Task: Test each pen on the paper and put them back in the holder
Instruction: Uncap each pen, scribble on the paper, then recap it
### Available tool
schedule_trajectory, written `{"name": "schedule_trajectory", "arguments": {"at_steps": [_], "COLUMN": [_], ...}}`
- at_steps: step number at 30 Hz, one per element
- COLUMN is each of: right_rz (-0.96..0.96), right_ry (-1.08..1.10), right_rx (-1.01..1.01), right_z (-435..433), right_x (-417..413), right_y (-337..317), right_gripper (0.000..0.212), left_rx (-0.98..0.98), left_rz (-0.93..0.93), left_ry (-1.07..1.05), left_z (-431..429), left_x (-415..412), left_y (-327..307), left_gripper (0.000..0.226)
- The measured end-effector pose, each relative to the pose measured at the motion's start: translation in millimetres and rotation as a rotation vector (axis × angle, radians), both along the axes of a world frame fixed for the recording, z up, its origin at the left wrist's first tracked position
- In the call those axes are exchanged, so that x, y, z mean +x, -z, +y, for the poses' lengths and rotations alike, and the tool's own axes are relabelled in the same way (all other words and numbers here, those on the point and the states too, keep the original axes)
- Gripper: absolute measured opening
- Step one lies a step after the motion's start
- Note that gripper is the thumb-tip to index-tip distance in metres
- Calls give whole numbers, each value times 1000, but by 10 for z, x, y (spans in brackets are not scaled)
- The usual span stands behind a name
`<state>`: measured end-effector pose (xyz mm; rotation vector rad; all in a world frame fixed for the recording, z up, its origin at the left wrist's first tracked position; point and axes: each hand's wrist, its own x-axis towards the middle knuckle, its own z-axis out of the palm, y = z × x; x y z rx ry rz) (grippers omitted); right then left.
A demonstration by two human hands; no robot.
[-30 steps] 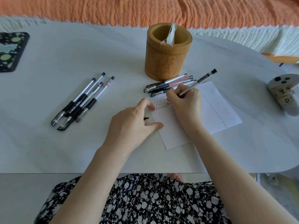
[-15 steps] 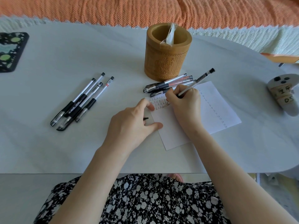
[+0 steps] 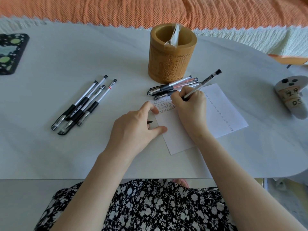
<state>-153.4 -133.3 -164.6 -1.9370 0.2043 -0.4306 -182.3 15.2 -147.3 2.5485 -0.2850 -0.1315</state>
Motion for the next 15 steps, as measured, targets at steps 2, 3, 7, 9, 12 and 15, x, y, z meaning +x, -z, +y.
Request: {"name": "schedule_trajectory", "arguments": {"at_steps": [2, 3, 7, 9, 12, 15], "right_rz": [14, 23, -6, -9, 66, 135], "right_ry": [4, 12, 52, 1, -130, -218], "right_rx": [11, 26, 206, 367, 609, 613], "right_z": [-7, -17, -78, -100, -115, -102], "right_x": [-1, 0, 16, 3, -29, -88], "right_y": [4, 4, -72, -162, -239, -258], "right_gripper": [37, 36, 45, 43, 44, 40], "left_rx": [-5, -9, -132, -297, -450, -516], "left_rz": [-4, -5, -54, -76, 18, 106], "left_ry": [2, 3, -1, -1, 24, 72], "left_z": [0, 2, 15, 8, -20, -41], "left_x": [-3, -5, -20, -27, -35, -44], "left_y": [3, 4, -14, -36, -63, -59], "left_gripper": [40, 41, 41, 35, 28, 30]}}
